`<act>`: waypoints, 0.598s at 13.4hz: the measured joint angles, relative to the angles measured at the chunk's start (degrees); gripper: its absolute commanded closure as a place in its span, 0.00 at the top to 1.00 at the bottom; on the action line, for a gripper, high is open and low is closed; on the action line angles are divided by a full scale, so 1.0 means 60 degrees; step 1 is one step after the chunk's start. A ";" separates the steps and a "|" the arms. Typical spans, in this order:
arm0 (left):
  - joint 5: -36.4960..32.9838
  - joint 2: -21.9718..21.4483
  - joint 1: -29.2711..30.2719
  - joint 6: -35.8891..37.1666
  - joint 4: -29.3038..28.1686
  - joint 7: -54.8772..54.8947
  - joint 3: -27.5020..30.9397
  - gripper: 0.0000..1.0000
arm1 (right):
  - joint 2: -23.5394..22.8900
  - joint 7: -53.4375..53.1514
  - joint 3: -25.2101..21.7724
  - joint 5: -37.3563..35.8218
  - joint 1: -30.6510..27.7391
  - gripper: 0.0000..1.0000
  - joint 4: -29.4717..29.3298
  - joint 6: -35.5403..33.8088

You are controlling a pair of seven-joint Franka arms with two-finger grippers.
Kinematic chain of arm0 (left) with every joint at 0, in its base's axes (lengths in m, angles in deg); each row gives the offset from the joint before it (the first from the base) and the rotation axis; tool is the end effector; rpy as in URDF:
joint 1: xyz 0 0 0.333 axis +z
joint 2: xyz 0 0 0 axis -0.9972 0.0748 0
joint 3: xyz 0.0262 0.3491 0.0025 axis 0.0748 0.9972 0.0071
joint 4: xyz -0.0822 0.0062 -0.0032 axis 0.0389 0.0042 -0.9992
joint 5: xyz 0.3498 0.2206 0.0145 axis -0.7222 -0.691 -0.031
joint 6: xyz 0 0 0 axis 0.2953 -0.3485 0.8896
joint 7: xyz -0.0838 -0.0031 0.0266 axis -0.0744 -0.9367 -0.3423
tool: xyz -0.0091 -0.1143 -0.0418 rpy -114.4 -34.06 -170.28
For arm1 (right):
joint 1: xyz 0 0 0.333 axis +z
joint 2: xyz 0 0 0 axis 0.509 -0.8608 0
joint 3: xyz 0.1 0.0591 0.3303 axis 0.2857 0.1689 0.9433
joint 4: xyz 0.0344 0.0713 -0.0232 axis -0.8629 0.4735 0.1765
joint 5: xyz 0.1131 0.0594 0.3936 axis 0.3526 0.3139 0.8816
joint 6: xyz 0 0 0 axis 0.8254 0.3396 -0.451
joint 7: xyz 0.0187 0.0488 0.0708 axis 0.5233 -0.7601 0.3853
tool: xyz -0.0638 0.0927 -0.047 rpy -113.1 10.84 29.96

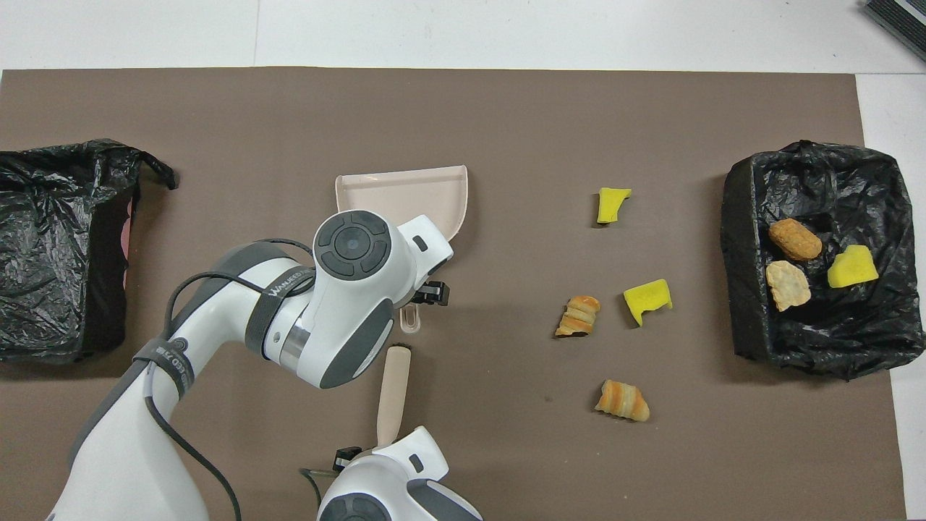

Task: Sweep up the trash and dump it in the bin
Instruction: 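Reach the left gripper to the dustpan handle and grasp it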

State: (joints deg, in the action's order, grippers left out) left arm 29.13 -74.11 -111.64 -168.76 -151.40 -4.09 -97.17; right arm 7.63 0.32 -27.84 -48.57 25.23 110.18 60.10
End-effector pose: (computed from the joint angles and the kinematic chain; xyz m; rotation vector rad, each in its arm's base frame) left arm 0.5239 -0.3657 0.3630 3.0806 -0.3436 -0.0529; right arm 0.2994 0.5213 0.3316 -3.0727 0.3697 0.0441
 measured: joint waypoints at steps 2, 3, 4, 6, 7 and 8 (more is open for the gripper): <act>0.0000 -0.0009 -0.0020 -0.0136 -0.0172 -0.0005 -0.0007 0.69 | 0.0001 0.0002 -0.0050 0.0001 -0.0009 0.00 -0.0090 0.0040; 0.0000 -0.0014 -0.0064 -0.0165 -0.0218 -0.0006 -0.0011 0.38 | 0.0002 0.0013 -0.0075 0.0002 -0.0018 0.00 -0.0139 0.0043; 0.0000 -0.0020 -0.0114 -0.0166 -0.0219 -0.0028 -0.0008 0.02 | 0.0002 0.0051 -0.0084 0.0002 -0.0030 0.00 -0.0171 0.0043; 0.0001 -0.0054 -0.0130 -0.0154 -0.0192 -0.0038 0.0006 0.00 | 0.0025 0.0068 -0.0101 0.0002 -0.0075 0.00 -0.0205 -0.0010; 0.0001 -0.0070 -0.0130 -0.0149 -0.0185 -0.0037 0.0022 0.00 | 0.0064 0.0077 -0.0108 0.0001 -0.0142 0.00 -0.0219 -0.0196; -0.0001 -0.0077 -0.0129 -0.0149 -0.0184 -0.0027 0.0037 0.00 | 0.0129 0.0083 -0.0125 0.0001 -0.0198 0.00 -0.0222 -0.0453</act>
State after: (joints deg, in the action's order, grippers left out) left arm 29.12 -74.57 -112.42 -169.65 -152.50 -4.25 -96.95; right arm 8.41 0.81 -28.60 -48.57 24.04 108.85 57.38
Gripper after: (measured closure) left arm 0.595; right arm 0.744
